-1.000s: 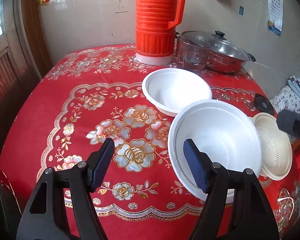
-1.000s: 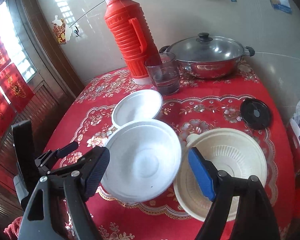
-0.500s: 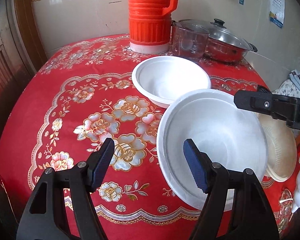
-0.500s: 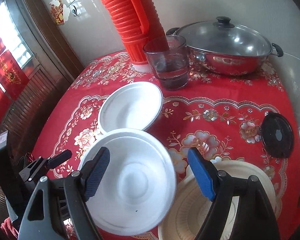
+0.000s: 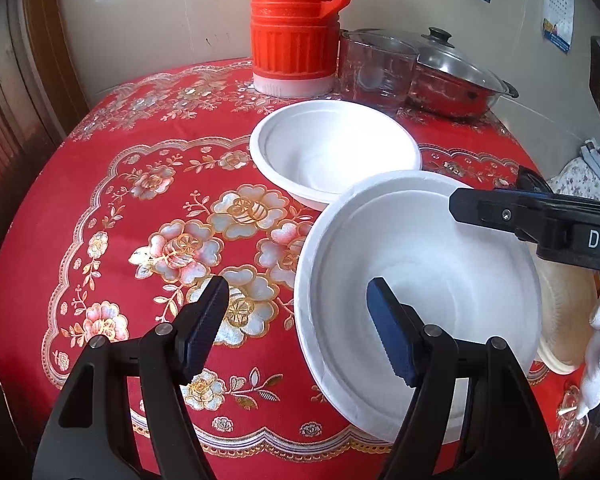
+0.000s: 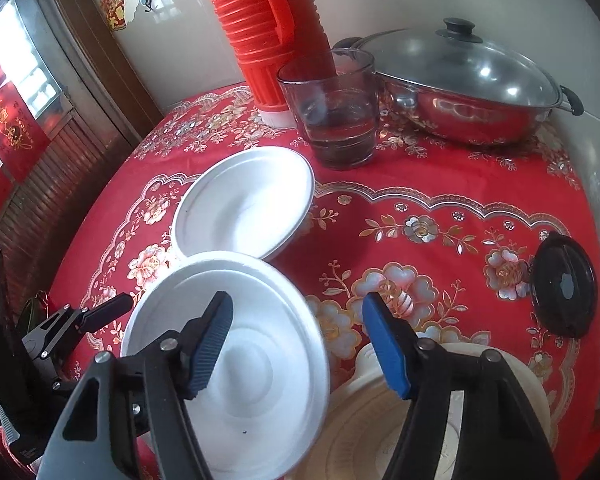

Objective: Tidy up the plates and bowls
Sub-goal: 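Carry the white plate with the left tool to the green basin stack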

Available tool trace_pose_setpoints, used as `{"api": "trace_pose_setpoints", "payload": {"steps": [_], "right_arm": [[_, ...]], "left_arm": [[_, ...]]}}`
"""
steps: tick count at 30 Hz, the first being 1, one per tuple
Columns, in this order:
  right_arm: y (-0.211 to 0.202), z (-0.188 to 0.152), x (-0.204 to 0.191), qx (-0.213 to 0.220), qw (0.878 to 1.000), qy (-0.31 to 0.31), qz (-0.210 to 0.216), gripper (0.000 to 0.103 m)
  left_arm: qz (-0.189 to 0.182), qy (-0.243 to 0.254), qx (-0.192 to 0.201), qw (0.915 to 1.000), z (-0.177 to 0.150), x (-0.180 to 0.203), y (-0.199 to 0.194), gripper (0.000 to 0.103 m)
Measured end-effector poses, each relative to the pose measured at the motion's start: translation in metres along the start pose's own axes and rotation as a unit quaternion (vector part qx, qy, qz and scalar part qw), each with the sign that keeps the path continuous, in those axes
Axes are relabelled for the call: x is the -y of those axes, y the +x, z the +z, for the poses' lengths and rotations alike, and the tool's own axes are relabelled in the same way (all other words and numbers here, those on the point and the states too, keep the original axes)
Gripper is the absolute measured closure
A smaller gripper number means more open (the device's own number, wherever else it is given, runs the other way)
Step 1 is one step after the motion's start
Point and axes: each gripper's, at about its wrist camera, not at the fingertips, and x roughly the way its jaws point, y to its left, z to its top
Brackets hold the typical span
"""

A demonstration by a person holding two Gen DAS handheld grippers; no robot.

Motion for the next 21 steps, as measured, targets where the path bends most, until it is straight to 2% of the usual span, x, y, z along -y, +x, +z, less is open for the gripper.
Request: {"api": "trace_pose_setpoints", "payload": {"steps": [4,12,21], "right_arm": [[0.005,-0.002,0.000,-0.007,1.000,-0.005,-0.002,0.036],[0.011,-0.005,-0.001,-0.012,1.000,-0.004,0.008,0.046],[0.013,-0.008,-0.008,-0.014,1.000,-0.008,0.006,0.048]], "left_arm": [[-0.001,0.002,-0.005,1.0000,0.000,0.004,0.004,0.031],[0.003,0.012,-0.012,0.9999,-0.003,0.009,0.010,0.031],[0.001,0.012,-0.018,0.9998,-0.003,0.010,0.013,0.031]]}}
